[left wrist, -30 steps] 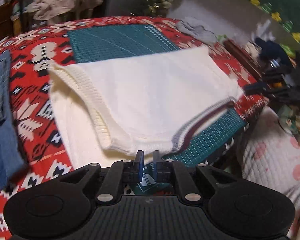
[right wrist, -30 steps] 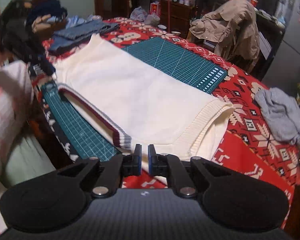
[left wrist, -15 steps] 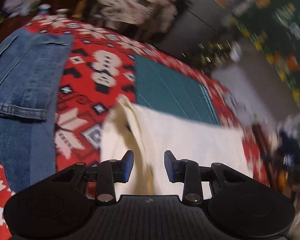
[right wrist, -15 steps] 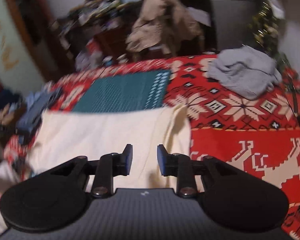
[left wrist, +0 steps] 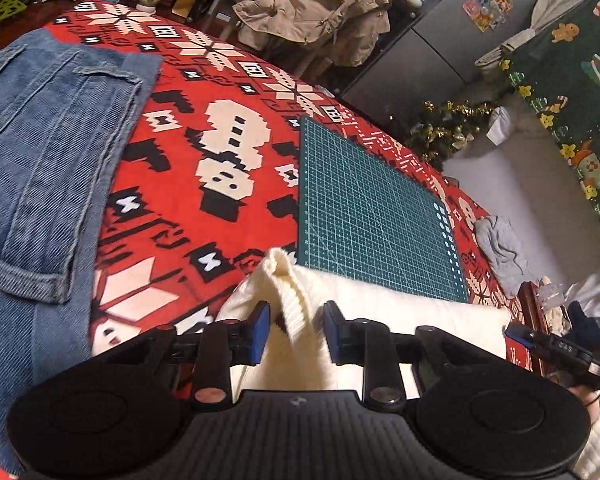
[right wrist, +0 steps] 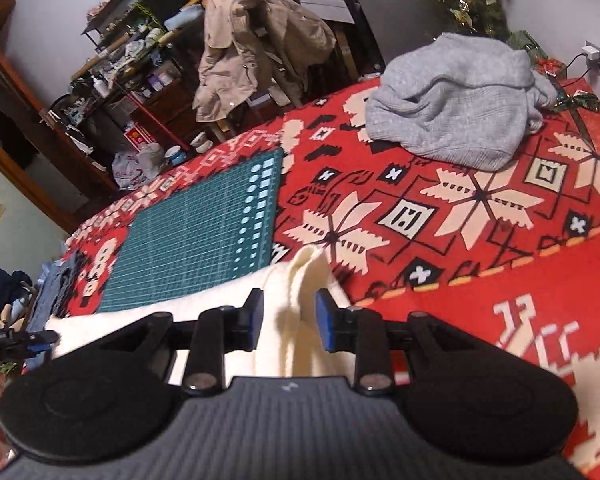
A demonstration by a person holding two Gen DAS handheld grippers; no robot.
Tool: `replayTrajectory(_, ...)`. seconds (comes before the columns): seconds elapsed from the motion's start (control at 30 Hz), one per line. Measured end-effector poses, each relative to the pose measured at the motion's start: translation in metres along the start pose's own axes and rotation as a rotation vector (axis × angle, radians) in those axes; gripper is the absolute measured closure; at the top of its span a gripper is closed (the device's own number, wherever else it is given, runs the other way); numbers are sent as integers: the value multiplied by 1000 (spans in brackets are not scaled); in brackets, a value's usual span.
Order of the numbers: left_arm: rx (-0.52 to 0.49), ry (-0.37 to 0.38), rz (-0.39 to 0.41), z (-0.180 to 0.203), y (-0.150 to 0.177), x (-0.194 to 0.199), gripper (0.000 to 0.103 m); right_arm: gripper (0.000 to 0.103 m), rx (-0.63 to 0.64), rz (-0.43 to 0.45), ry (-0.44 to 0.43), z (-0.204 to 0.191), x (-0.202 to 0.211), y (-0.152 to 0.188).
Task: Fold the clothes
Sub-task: 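Press both open grippers along the folded vest to smooth it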
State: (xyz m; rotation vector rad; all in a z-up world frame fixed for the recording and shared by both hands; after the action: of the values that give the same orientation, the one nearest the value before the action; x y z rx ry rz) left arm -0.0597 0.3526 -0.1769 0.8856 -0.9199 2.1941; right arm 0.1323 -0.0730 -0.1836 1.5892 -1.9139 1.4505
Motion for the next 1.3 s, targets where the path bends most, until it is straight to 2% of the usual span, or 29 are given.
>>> replayTrajectory(0.07,-1,0,4,1,-5,-3,85,72,-13,-2,-4,2,-10,-5)
replayTrajectory(0.1,-2,-3,7,1,-7,-5,95,72,-18,-1,-9,3,-15,-7)
replayTrajectory(0.17,-7,-17,23,1,-11,-7,98,99,-16,13,-8,3,-22,-11)
replayTrajectory(0.3,21,-25,45,-8,-18,-14,98,100,-47,45,5,11,-33,-15)
replayTrajectory(0.43,45,-39,11,-22,-19,-27,97,100,-85,46,4,22,-47,-13)
replayTrajectory(0.6,80,-11,20,-29,-21,-18,91,98,-98,54,-5,25,-50,-15)
replayTrajectory(0.63,74,-11,29,-29,-21,-14,91,96,-94,58,-3,24,-49,-16)
replayTrajectory(0.67,65,-13,37,-28,-20,-10,91,88,-87,65,4,23,-46,-16)
replayTrajectory(0.8,-11,-95,79,-23,-17,10,84,85,-10,88,44,13,-23,-19)
replayTrajectory(0.9,-69,-128,100,-14,-14,23,84,74,63,72,51,-3,-2,-15)
replayTrajectory(1.0,-143,-124,115,8,-7,32,84,67,147,50,43,-27,12,-7)
replayTrajectory(1.13,-247,-113,128,51,20,28,84,57,223,44,23,-63,23,13)
replayTrajectory(1.23,-273,-62,105,80,44,14,84,51,231,27,25,-88,22,33)
replayTrajectory(1.27,-292,-44,100,88,52,9,81,51,247,12,59,-97,19,41)
replayTrajectory(1.3,-311,-26,95,97,60,5,72,51,270,5,94,-105,16,49)
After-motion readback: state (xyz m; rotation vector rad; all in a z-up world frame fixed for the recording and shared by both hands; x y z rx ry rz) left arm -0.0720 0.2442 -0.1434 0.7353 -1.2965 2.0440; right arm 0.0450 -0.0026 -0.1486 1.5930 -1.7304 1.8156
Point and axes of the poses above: each gripper's, at about its wrist camera, not at the fingertips, and x roughly against the way its jaws point, z to its right, y to its underside, the point moved 5 cm from there along -x, roughly the way its jaws point, and after that the axes turned 5 degrees about -z, right-handed, at the moved point
